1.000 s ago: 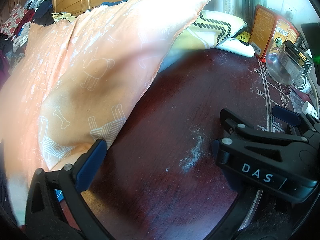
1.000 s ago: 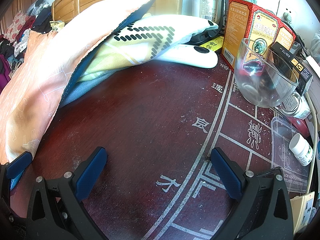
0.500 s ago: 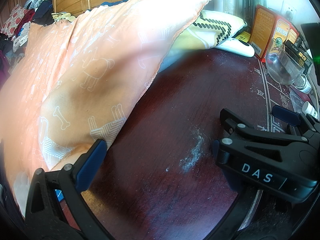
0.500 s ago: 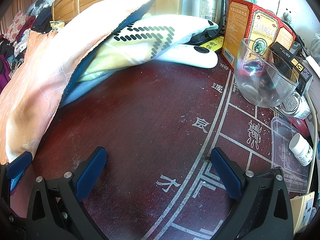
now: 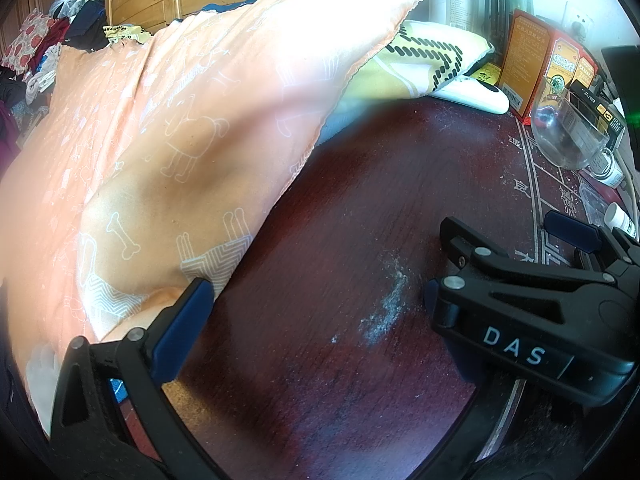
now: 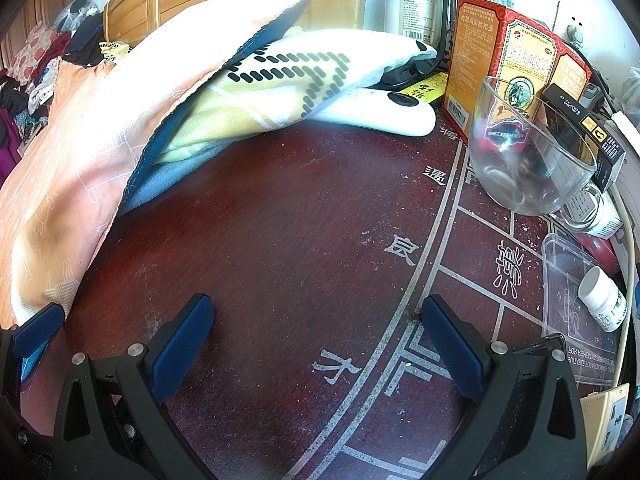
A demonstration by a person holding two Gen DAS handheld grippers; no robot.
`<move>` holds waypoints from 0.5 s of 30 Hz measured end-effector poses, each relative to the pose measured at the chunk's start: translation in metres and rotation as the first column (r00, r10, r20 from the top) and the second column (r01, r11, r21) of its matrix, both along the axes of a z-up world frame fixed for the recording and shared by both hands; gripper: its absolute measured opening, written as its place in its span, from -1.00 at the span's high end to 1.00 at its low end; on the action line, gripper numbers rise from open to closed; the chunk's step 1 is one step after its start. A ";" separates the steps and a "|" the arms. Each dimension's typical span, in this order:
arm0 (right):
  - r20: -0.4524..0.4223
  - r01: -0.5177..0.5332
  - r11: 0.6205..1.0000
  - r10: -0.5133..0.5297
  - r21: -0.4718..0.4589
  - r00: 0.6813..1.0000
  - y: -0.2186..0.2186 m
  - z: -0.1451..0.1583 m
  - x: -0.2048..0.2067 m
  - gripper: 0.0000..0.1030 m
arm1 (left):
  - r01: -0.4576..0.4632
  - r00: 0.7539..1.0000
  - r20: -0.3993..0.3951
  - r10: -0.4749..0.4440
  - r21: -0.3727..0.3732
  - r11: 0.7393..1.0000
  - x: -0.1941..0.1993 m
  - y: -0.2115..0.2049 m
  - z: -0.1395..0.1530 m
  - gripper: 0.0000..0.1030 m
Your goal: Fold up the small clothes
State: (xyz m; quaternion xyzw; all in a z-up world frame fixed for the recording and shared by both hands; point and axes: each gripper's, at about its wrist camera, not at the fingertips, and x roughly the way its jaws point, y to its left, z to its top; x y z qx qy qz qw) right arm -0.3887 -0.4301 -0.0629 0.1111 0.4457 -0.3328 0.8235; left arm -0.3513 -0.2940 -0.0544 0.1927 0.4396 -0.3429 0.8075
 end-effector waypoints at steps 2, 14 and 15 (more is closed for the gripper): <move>0.000 0.000 1.000 0.000 0.000 1.000 0.001 0.000 -0.001 -1.00 | 0.000 1.000 0.000 0.000 0.000 1.000 -0.002 0.000 0.001 -1.00; 0.000 0.000 1.000 0.000 0.000 1.000 0.001 0.001 0.000 -1.00 | 0.000 1.000 -0.001 0.000 0.000 1.000 -0.003 0.000 0.001 -1.00; 0.000 0.000 1.000 0.000 0.000 1.000 0.000 0.000 0.000 -1.00 | 0.000 1.000 -0.001 0.000 0.000 1.000 -0.008 0.000 0.002 -1.00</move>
